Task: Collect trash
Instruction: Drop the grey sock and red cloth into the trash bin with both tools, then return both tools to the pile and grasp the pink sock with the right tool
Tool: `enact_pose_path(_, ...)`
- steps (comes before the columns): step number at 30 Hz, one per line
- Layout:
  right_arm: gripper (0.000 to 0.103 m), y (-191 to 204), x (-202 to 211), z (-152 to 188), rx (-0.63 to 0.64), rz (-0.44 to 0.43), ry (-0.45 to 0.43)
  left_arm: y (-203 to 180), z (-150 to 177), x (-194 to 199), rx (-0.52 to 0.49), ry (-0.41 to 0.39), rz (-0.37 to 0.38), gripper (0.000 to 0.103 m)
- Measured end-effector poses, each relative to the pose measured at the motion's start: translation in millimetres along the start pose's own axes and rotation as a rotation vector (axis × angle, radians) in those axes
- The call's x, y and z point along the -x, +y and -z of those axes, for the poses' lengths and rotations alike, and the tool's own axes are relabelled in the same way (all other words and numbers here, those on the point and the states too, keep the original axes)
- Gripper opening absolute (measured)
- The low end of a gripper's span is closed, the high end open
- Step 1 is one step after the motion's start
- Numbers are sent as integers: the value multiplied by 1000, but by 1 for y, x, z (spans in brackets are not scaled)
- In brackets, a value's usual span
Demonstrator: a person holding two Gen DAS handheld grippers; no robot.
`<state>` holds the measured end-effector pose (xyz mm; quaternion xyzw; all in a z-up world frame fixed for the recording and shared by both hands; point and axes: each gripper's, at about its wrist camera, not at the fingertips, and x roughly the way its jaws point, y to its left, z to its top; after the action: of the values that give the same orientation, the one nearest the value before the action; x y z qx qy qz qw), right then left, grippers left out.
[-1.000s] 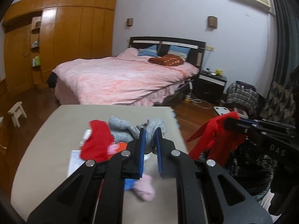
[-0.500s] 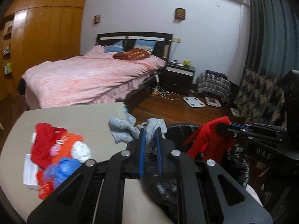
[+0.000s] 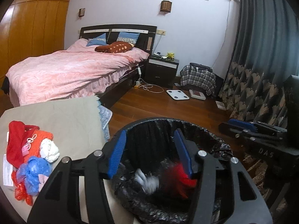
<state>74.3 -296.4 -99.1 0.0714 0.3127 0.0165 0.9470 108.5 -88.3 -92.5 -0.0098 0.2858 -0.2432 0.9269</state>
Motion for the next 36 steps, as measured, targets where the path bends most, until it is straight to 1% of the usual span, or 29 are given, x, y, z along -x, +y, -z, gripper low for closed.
enact_pose_path(2, 53, -2, 0, 0, -7, 9, -4, 8, 1, 4, 7, -5, -25, 59)
enact_pose_path(3, 57, -2, 1, 0, -11, 14, -8, 12, 2, 7, 7, -11, -43, 64)
enact_pose_path(5, 72, -1, 0, -2, -14, 19, -19, 21, 2, 13, 8, -22, -77, 69)
enact_pose_path(6, 75, 1, 1, -2, -11, 21, -26, 26, 2, 16, 9, -27, -94, 73)
enact_pose_path(8, 85, 8, 0, -4, 1, 20, -34, 37, 4, 25, 15, -39, -137, 78)
enact_pose_path(9, 88, 12, -1, -4, 7, 16, -40, 42, 4, 29, 17, -42, -154, 80)
enact_pose_path(10, 95, 17, -1, -5, 11, 12, -42, 48, 4, 32, 20, -45, -174, 83)
enact_pose_path(11, 97, 20, -2, -5, 11, 6, -44, 55, 5, 37, 24, -48, -202, 86)
enact_pose_path(16, 97, 56, -14, -5, 39, -61, -37, 89, 12, 64, 49, -61, -297, 86)
enact_pose_path(17, 97, 65, -16, -5, 44, -75, -34, 98, 15, 70, 58, -62, -325, 86)
enact_pose_path(24, 97, 136, -36, 1, 92, -199, -26, 143, 32, 101, 82, -55, -460, 86)
enact_pose_path(27, 97, 162, -44, 3, 121, -240, -22, 165, 40, 112, 120, -48, -498, 86)
enact_pose_path(31, 97, 200, -60, 10, 166, -289, -10, 188, 50, 121, 146, -40, -537, 86)
enact_pose_path(36, 92, 234, -86, 22, 205, -318, 34, 214, 67, 124, 188, -17, -564, 86)
